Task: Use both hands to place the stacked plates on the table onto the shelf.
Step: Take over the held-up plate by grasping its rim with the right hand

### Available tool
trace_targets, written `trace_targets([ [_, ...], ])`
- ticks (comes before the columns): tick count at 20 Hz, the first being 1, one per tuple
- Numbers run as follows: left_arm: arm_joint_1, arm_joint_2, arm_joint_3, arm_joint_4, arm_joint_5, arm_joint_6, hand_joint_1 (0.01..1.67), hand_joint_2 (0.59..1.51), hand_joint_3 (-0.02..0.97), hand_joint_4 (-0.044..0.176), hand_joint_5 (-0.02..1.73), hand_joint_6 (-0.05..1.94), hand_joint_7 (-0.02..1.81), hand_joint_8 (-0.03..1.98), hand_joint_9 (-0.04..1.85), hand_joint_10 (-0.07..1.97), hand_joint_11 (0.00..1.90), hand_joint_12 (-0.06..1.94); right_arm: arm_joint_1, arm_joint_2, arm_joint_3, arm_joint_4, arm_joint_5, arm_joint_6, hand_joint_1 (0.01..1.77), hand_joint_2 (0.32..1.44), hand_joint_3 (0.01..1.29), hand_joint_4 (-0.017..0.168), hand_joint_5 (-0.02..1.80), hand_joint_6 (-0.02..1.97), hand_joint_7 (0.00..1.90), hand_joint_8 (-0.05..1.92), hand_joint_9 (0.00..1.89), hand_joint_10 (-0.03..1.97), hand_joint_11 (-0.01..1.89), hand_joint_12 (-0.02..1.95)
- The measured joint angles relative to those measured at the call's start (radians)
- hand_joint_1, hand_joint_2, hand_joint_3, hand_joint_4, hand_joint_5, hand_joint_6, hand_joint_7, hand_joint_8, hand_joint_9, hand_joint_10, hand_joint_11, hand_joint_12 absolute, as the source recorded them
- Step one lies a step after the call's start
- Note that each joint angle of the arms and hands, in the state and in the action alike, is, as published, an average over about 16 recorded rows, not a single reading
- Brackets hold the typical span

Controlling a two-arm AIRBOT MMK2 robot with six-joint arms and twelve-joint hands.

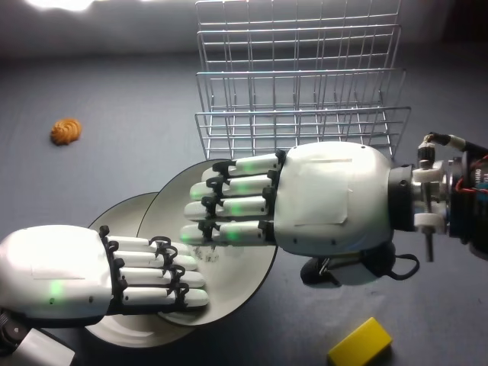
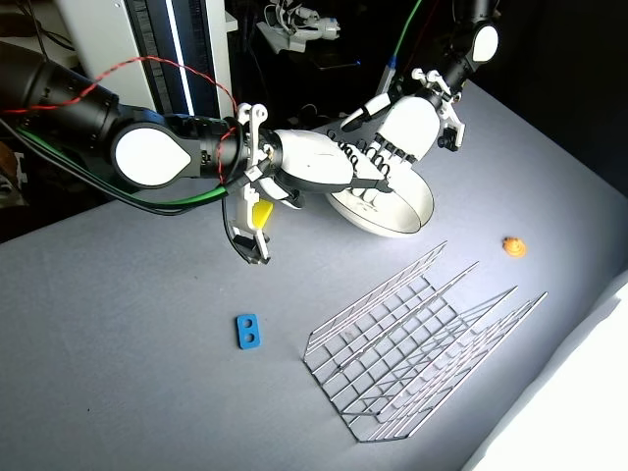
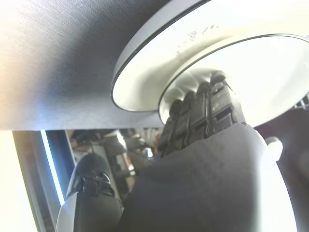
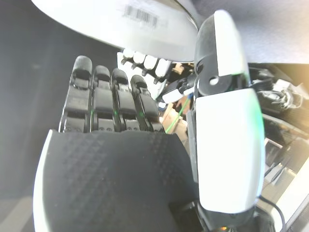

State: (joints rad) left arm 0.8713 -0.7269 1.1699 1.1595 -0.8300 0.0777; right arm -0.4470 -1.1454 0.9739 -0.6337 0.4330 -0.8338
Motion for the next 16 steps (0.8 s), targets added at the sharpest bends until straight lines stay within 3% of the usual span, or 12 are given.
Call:
trace_targets([
  [8,-0.002,-0.001,-0.010,-0.022,0.013,0.002,0.02,1.149,0.006,-0.002,0.01,0.00,-0.01,-0.02,-0.02,-0.03,0.01,-0.03,0.015,-0.081,0.057,0.019,-0.038,-0.066,1.12,1.04,0.02,0.004,0.14,0.02,0.13,0.01,0.14,0.01,0.02,0.63],
  [16,-0.002,-0.003,-0.013,-0.032,0.018,0.004,0.02,1.148,0.006,-0.002,0.01,0.01,-0.01,-0.02,-0.02,-0.03,0.01,-0.03,0.019,-0.128,0.095,0.037,-0.043,-0.099,1.19,1.05,0.02,0.004,0.48,0.05,0.50,0.03,0.51,0.02,0.23,0.90],
])
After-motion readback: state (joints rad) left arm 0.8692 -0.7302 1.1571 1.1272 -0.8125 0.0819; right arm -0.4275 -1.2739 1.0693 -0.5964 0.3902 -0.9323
